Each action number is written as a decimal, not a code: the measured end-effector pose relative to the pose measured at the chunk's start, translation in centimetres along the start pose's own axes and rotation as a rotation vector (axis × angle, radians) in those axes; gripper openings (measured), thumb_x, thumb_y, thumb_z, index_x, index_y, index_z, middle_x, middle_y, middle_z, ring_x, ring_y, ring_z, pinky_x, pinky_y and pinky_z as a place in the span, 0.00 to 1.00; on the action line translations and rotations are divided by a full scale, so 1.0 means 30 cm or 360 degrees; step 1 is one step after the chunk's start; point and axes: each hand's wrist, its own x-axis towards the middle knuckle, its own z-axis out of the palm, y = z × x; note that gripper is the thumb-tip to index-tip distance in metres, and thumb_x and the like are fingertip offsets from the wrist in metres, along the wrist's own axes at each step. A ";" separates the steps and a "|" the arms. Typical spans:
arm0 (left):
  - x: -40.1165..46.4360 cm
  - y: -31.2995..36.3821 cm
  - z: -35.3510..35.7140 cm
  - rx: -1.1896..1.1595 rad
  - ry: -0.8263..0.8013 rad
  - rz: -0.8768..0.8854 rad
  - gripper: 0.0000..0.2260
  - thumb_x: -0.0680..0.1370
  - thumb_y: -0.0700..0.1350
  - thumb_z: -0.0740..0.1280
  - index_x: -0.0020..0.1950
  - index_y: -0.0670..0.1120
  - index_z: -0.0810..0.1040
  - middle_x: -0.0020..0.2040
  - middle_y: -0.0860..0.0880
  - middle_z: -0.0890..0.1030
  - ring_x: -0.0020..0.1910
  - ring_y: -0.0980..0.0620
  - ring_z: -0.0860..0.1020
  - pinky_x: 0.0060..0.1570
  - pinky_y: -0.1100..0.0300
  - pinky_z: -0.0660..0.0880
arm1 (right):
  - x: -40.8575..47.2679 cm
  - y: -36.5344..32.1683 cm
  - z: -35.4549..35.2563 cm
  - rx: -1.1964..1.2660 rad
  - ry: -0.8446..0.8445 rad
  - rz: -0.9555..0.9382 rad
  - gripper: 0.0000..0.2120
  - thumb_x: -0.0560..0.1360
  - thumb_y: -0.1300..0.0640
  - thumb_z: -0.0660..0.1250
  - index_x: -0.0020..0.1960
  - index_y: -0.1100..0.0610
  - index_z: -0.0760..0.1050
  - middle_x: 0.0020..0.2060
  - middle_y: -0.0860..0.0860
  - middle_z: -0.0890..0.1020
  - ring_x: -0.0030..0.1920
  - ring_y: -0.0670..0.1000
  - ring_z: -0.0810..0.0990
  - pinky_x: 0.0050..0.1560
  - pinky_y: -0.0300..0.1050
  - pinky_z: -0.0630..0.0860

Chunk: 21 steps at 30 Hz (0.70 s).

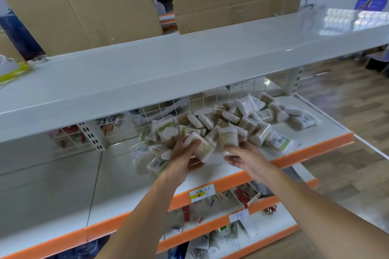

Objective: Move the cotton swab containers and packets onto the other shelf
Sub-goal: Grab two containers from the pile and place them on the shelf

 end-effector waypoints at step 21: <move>-0.056 0.040 -0.058 -0.0425 0.0194 -0.0074 0.11 0.65 0.44 0.80 0.43 0.46 0.83 0.40 0.46 0.83 0.33 0.53 0.80 0.37 0.60 0.78 | 0.105 -0.075 0.109 -0.0254 -0.0531 0.0171 0.28 0.61 0.59 0.83 0.60 0.53 0.81 0.54 0.55 0.86 0.55 0.54 0.83 0.54 0.49 0.77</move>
